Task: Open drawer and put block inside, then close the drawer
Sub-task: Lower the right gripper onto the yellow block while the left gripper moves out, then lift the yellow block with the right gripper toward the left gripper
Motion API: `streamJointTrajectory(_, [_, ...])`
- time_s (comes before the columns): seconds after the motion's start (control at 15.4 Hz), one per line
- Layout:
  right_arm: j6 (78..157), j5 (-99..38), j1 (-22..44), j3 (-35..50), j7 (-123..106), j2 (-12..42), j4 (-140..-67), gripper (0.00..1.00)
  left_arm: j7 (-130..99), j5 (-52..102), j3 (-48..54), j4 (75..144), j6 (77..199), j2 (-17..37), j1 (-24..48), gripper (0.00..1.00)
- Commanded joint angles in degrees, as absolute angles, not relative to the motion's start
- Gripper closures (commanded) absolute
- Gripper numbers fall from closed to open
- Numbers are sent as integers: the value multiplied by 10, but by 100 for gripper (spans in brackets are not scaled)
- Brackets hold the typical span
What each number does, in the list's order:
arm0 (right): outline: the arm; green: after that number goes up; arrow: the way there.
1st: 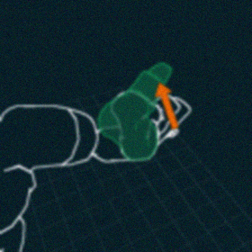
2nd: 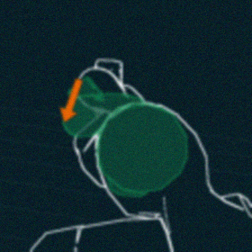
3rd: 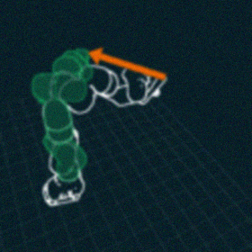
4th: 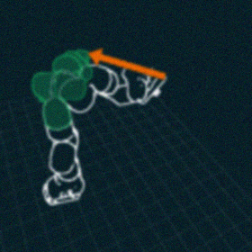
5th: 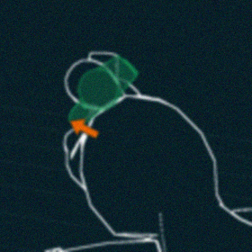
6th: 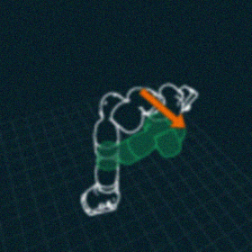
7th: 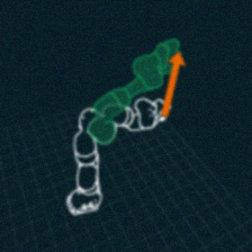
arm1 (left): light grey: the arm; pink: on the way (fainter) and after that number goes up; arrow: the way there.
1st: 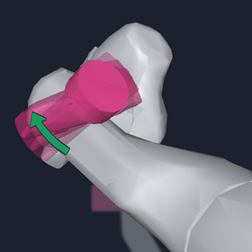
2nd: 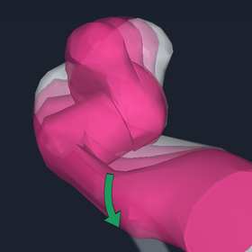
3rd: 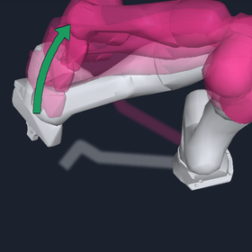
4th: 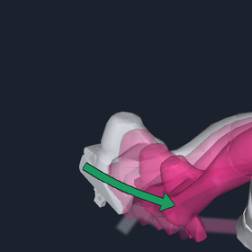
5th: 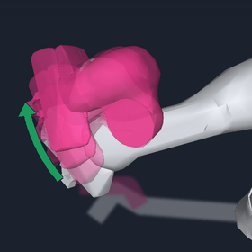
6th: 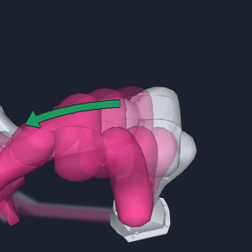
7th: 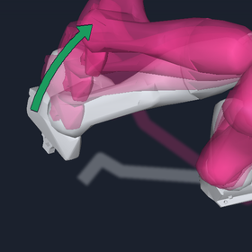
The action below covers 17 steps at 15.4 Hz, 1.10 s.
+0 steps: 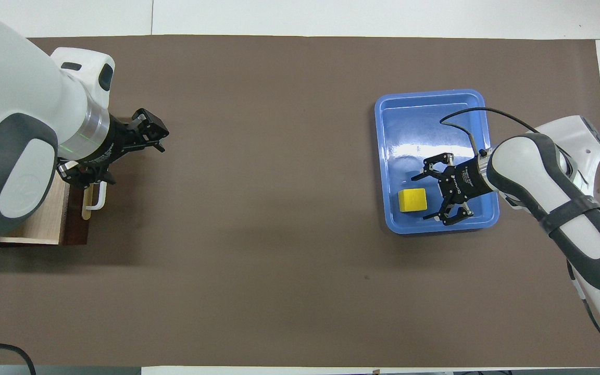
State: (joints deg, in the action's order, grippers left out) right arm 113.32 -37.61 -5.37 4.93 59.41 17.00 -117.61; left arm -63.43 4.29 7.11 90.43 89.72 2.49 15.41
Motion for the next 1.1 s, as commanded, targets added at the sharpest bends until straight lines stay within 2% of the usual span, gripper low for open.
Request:
streamJointTrajectory(0.0, [1149, -391, -47, 51, 580, 164, -1192, 19, -759, 64, 64, 925, 904, 8, 176, 0])
streamJointTrajectory(0.06, [1150, -391, -46, 51, 579, 164, -1192, 29, -822, 64, 64, 969, 957, -12, 177, 0])
streamJointTrajectory(0.13, [1151, -391, -46, 51, 579, 164, -1192, 52, -886, 64, 64, 1009, 1011, -24, 177, 0])
streamJointTrajectory(0.26, [1154, -391, -46, 51, 580, 164, -1191, 95, -972, 65, 64, 1046, 1054, -33, 170, 0])
streamJointTrajectory(0.32, [1154, -391, -46, 51, 580, 164, -1190, 100, -993, 65, 63, 1049, 1056, -26, 170, 0])
streamJointTrajectory(0.58, [1153, -391, -47, 51, 581, 166, -1184, 100, -1070, 46, 62, 1039, 1056, 24, 180, 0])
streamJointTrajectory(0.71, [1150, -391, -46, 51, 583, 166, -1173, 100, -1107, 5, 63, 1033, 1058, 50, 212, 0])
streamJointTrajectory(0.91, [1141, -389, -43, 53, 588, 153, -1136, 100, -1110, 4, 64, 1052, 1081, 45, 213, 0])
streamJointTrajectory(1.04, [1129, -387, -19, 53, 593, 137, -1109, 100, -1121, 4, 64, 1051, 1091, 47, 213, 0])
